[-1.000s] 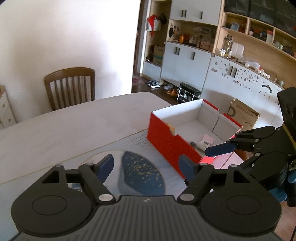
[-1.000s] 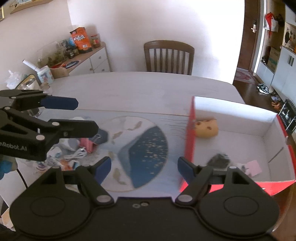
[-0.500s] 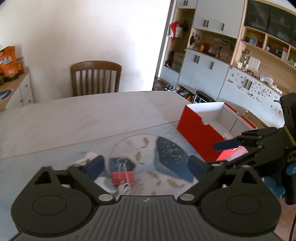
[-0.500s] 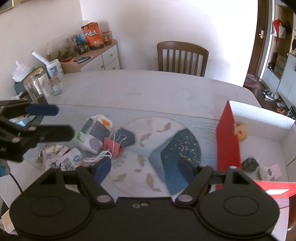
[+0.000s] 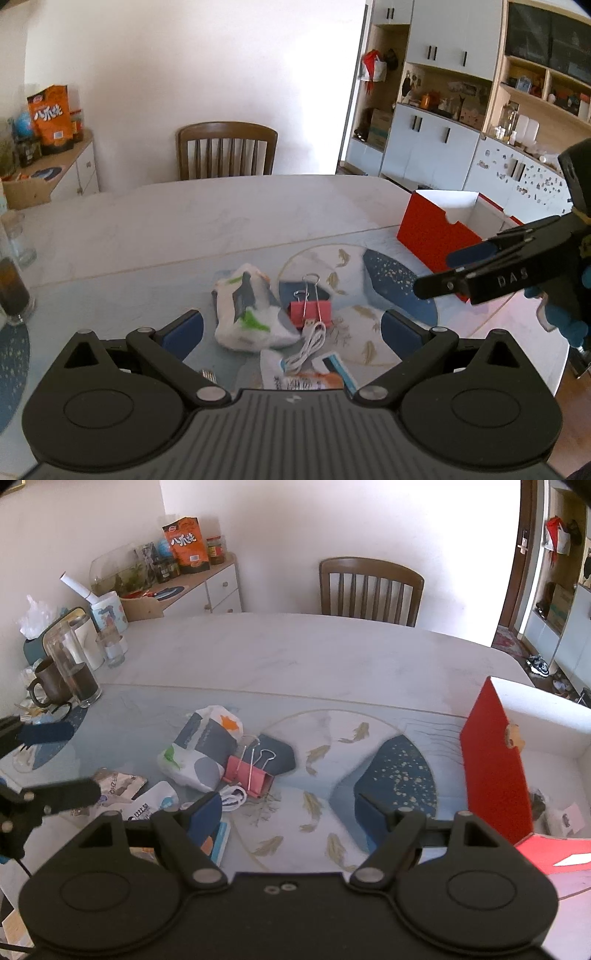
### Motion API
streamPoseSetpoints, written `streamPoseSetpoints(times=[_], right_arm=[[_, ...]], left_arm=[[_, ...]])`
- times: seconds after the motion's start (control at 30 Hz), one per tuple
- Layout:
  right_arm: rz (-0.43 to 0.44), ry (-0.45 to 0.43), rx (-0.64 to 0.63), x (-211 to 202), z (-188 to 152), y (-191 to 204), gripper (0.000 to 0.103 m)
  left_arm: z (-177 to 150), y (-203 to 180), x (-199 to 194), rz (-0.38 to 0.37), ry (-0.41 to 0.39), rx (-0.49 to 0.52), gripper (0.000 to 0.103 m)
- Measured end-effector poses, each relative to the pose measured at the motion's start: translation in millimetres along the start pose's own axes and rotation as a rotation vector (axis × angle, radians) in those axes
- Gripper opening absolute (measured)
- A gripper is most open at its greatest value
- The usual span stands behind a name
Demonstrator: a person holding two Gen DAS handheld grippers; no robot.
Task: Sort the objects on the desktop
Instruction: 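Move both tools back over the table toward the remaining items, then move the left tool to the blueberry-print bag while the right tool approaches the sausage pouch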
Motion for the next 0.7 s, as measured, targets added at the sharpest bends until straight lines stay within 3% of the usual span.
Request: streamPoseSetpoints(times=[0.27,0.7], right_arm=[[-0.001,0.002,-0.022,14.1,2.0,15.7,0.079],[0.009,0.043,-0.013,47.2,-8.5,29.9,0.079]], left_arm=[[-23.3,12.9,-0.3,0.010,0.008,0.010,0.103],[-59.2,13.0,23.0,0.008,0.103,0.081,0.103]])
Point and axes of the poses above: each gripper's, at about its wrist camera, not at the fingertips, and x roughly the way its jaws point, y to its left, z to its top, the point moved 10 cm from there along x, roughly the way its jaws point, and after that the axes turned 2 degrees about y, right-handed, at the moved point
